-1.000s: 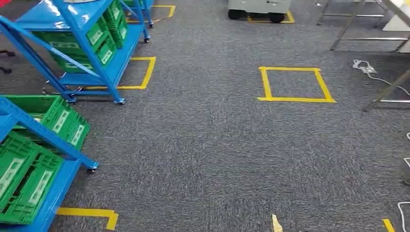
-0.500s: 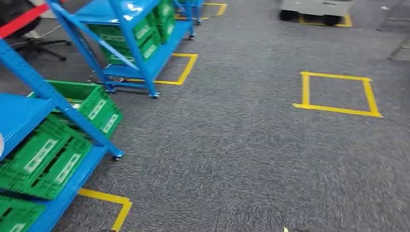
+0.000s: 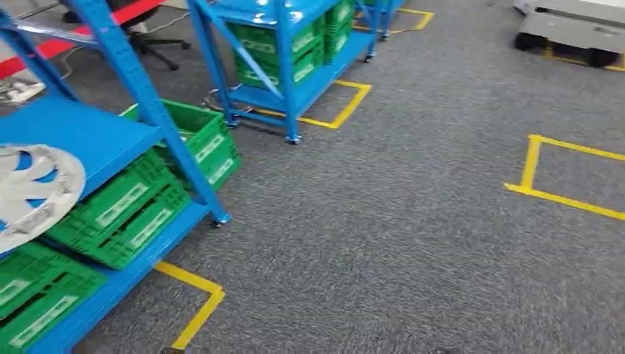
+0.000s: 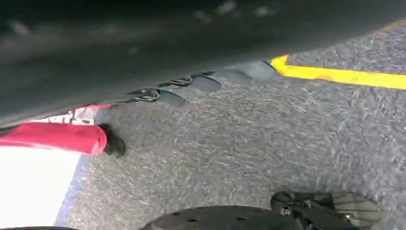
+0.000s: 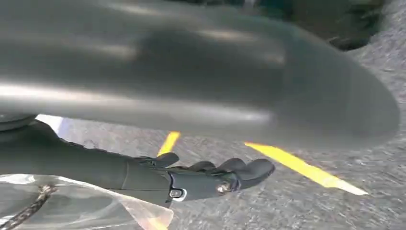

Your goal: Take the parts from the cabinet and place them on the table.

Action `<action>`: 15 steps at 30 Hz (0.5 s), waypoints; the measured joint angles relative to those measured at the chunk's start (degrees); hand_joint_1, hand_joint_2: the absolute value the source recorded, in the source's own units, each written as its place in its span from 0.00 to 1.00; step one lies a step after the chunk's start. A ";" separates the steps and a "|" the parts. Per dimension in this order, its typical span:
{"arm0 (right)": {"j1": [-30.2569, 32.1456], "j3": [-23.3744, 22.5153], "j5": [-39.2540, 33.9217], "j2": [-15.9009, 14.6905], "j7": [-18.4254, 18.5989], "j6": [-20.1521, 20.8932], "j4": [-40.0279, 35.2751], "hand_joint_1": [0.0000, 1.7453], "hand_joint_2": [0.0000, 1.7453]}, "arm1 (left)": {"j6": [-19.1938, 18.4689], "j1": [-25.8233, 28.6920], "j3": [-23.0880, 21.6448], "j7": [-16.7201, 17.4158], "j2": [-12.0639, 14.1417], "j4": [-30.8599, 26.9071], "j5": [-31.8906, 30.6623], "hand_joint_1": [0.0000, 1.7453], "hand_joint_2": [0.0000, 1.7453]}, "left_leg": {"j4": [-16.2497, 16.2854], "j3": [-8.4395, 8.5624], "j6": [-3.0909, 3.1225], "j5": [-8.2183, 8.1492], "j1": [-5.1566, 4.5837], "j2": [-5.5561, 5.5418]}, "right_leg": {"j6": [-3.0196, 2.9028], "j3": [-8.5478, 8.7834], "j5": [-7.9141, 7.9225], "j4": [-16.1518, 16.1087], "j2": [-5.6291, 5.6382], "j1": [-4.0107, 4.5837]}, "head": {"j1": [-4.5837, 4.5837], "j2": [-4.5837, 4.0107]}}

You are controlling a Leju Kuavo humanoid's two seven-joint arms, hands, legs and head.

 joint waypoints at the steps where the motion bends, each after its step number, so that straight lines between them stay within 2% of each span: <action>1: 0.13 0.00 0.02 0.00 0.09 0.00 0.02 0.00 0.00 | -0.07 0.01 0.00 0.00 0.00 0.02 0.00 0.00 0.00 | 0.02 0.01 0.03 -0.03 0.00 -0.77 | 0.18 -2.36 -1.27 4.15 0.40 -0.11 | 0.00 0.00; 2: 0.27 0.00 0.00 0.00 0.09 0.00 0.02 0.00 0.00 | -0.09 0.04 0.00 0.00 0.00 0.09 0.00 0.00 0.00 | 0.06 0.09 0.00 -0.07 0.00 -1.60 | 0.38 -4.10 -1.20 6.47 0.47 -0.19 | 0.00 0.00; 3: 0.29 -0.04 0.00 0.00 0.09 -0.02 0.02 0.00 0.00 | -0.09 0.10 0.04 0.00 0.00 0.13 0.00 0.00 0.00 | 0.06 0.23 -0.05 -0.13 0.08 -2.32 | 0.54 -4.43 0.29 5.84 0.48 -0.28 | -0.02 0.00; 4: 0.26 -0.02 0.00 0.00 0.09 -0.02 0.02 0.00 0.00 | -0.09 0.10 0.09 0.00 0.00 0.15 0.00 0.00 0.00 | 0.10 0.44 -0.26 -0.27 0.20 -3.17 | 0.64 -3.66 2.82 3.01 0.53 -0.41 | 0.00 0.00; 5: 0.25 -0.02 0.00 0.00 0.09 -0.02 0.02 0.00 0.00 | -0.09 0.09 0.09 0.00 0.00 0.18 0.00 0.00 0.00 | 0.21 0.73 -0.54 -0.45 0.37 -4.05 | 0.87 -1.79 6.03 -1.80 0.91 -0.66 | 0.00 0.00; 6: 0.28 -0.02 0.00 0.00 0.07 0.00 0.02 0.00 0.00 | -0.09 0.04 0.07 -0.02 0.00 0.20 0.00 0.00 0.00 | 0.41 0.92 -0.96 -0.75 0.56 -4.84 | 1.20 0.36 8.98 -7.16 2.46 -1.09 | 0.02 0.00; 7: 0.28 0.00 0.00 0.00 0.07 0.00 0.07 0.00 0.00 | -0.09 -0.03 0.09 -0.02 0.02 0.20 0.00 0.00 0.00 | 0.65 0.73 -1.35 -1.03 0.39 -5.37 | 1.42 1.25 8.68 -9.21 5.19 -1.34 | 0.22 0.00; 8: 0.29 0.00 -0.02 0.00 0.07 0.00 0.09 0.00 0.00 | -0.13 -0.16 0.09 -0.02 0.02 0.20 0.00 0.00 0.00 | 1.29 0.36 -1.75 -1.37 0.30 -6.26 | 0.77 1.66 8.36 -10.22 5.27 -1.43 | 0.30 0.00; 11: 0.18 0.02 -0.11 0.00 0.26 -0.22 0.07 0.00 0.00 | -0.52 0.19 0.11 -0.09 0.02 0.28 -0.24 0.00 0.00 | 0.97 0.00 -2.50 -0.94 0.79 -7.68 | -0.38 2.19 8.55 -10.04 3.51 -0.88 | 0.24 0.00; 12: 0.15 0.13 -0.26 0.02 0.35 -0.33 0.07 0.00 0.00 | -0.66 0.29 0.09 -0.09 0.04 0.33 -0.28 0.00 0.00 | 1.37 0.02 -2.70 -1.41 0.89 -7.07 | -0.92 2.33 8.77 -10.42 2.63 -1.16 | 0.30 0.00; 13: 0.14 0.15 -0.35 0.02 0.39 -0.48 0.07 0.00 0.00 | -0.68 0.25 0.07 -0.09 0.02 0.35 -0.39 0.00 0.00 | 3.09 -0.71 -2.98 -2.62 0.64 -3.72 | -1.19 2.50 8.72 -10.53 2.09 -1.03 | -0.09 0.00; 14: 0.27 0.18 -0.42 0.02 0.53 -0.59 0.07 0.00 0.00 | -0.81 -0.01 0.00 -0.09 0.02 0.35 -0.55 0.00 0.00 | 6.42 -2.44 -3.22 -4.59 0.67 -2.03 | -1.52 2.55 8.59 -10.56 1.20 -0.95 | -0.55 0.00; 15: 0.39 0.20 -0.44 0.02 0.57 -0.70 0.07 0.00 0.00 | -0.83 -0.18 0.00 -0.09 0.04 0.35 -0.59 0.00 0.00 | 10.80 -4.63 -3.38 -6.68 0.73 -1.37 | -1.67 2.55 8.49 -10.55 0.28 -0.83 | -0.40 0.00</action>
